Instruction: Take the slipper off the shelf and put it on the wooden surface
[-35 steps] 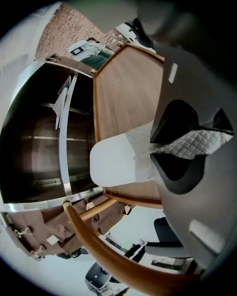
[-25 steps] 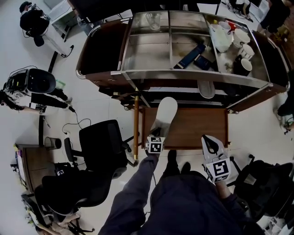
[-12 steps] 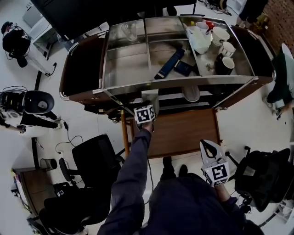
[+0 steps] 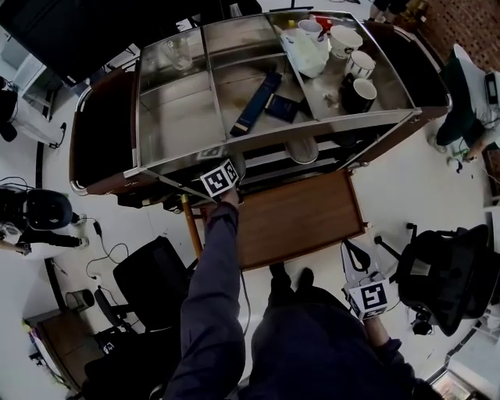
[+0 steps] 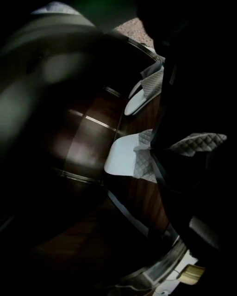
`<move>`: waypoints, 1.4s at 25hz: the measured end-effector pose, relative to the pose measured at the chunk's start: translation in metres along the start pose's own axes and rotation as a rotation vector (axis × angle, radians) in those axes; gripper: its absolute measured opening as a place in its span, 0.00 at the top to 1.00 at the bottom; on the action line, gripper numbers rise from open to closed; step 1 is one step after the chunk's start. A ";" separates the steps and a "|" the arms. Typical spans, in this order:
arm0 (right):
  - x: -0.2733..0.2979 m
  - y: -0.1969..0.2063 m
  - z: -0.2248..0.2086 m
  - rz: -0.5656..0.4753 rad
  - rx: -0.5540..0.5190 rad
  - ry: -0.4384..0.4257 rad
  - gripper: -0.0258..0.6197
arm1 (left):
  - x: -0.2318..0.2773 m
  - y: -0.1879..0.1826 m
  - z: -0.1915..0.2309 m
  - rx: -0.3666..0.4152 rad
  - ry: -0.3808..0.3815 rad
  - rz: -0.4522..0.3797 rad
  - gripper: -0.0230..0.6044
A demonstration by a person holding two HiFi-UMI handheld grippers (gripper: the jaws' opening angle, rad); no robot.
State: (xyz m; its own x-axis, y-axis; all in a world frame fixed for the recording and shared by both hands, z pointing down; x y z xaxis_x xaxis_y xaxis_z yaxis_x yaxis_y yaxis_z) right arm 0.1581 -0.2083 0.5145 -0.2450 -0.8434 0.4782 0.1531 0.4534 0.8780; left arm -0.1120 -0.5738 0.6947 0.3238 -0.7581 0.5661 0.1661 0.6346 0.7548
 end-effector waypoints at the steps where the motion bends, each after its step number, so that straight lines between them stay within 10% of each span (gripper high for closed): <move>1: -0.001 0.000 0.002 -0.002 0.000 -0.001 0.97 | -0.005 -0.003 -0.002 0.018 0.009 -0.023 0.88; 11: -0.014 0.008 0.026 -0.080 -0.068 -0.083 0.97 | -0.140 0.020 -0.049 0.148 0.063 -0.265 0.79; 20: -0.088 0.070 0.034 -0.105 -0.073 -0.188 0.97 | -0.348 0.192 -0.224 0.337 0.272 -0.279 0.79; 35: -0.275 0.151 0.058 -0.177 0.005 -0.327 0.97 | -0.561 0.338 -0.349 0.252 0.234 -0.248 0.79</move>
State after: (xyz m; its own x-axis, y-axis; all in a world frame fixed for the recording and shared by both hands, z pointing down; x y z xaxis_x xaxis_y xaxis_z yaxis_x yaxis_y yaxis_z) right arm 0.1934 0.1086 0.5172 -0.5602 -0.7725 0.2990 0.0768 0.3110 0.9473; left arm 0.0876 0.1185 0.5171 0.5100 -0.8101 0.2890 0.0415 0.3588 0.9325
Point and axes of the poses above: the fingertips, and each gripper's own axes: x forward along the fingers, z to its left, y out of its underside, the point moved 4 cm from there along -x, backward along the fingers, and after that the axes turned 2 degrees about x, right-handed, at the moved point
